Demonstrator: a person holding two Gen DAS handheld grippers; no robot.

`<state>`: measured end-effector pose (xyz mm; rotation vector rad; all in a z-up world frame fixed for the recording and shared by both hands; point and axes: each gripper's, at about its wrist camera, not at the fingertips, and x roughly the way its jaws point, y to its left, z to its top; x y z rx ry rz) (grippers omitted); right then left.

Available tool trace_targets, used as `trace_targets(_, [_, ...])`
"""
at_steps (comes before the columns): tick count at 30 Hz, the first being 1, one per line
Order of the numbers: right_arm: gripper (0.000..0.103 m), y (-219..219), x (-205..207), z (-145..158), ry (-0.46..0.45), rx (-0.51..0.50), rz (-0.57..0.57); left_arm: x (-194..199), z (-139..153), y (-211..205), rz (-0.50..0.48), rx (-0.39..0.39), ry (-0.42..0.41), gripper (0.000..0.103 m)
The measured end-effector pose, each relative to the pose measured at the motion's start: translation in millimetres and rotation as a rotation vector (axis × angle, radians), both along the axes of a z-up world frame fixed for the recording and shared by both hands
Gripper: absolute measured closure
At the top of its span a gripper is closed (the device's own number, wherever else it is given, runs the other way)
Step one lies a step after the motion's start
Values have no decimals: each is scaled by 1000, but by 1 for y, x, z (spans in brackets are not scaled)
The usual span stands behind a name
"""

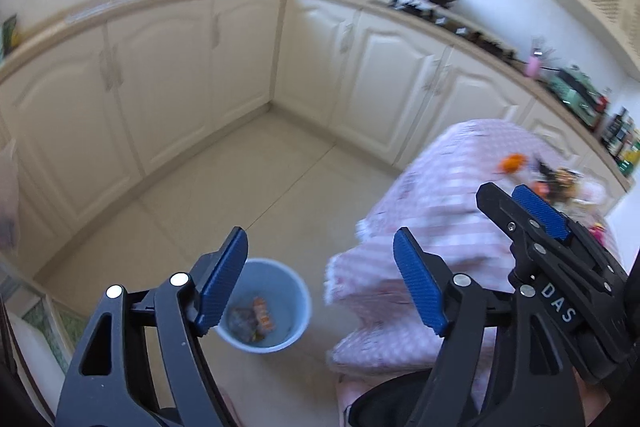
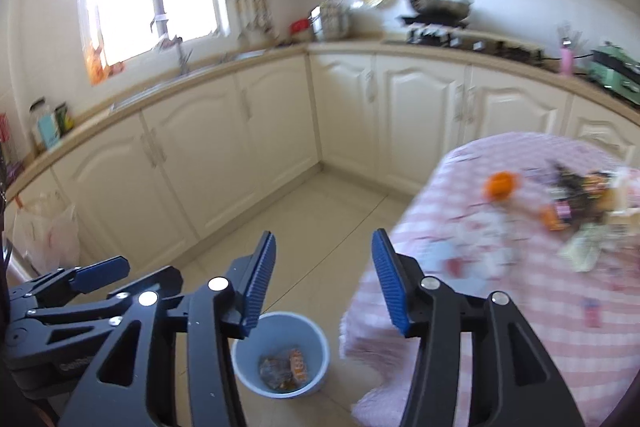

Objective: Collect trash
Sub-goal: 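Move both tools back to the table toward the remaining wrappers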

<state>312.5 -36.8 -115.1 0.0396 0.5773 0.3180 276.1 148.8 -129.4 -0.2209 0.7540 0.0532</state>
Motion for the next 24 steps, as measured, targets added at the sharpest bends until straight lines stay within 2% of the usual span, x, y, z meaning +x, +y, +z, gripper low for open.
trace_targets(6, [49,-88,-28,24,-46,32,-144,-5,29,-78,-150,34,-63,29])
trace_targets(13, [47,-191,-46,21,-47,35,-338,4,28,-162,-287,73,-44,29])
trace_targets(21, [44,-278,-40,-8,40,40,-510,43,8,-207,-316,101,27,29])
trace_targets(24, [40,-304,-25,-22,111,39,-547,59,2,-212,-308,103,44,29])
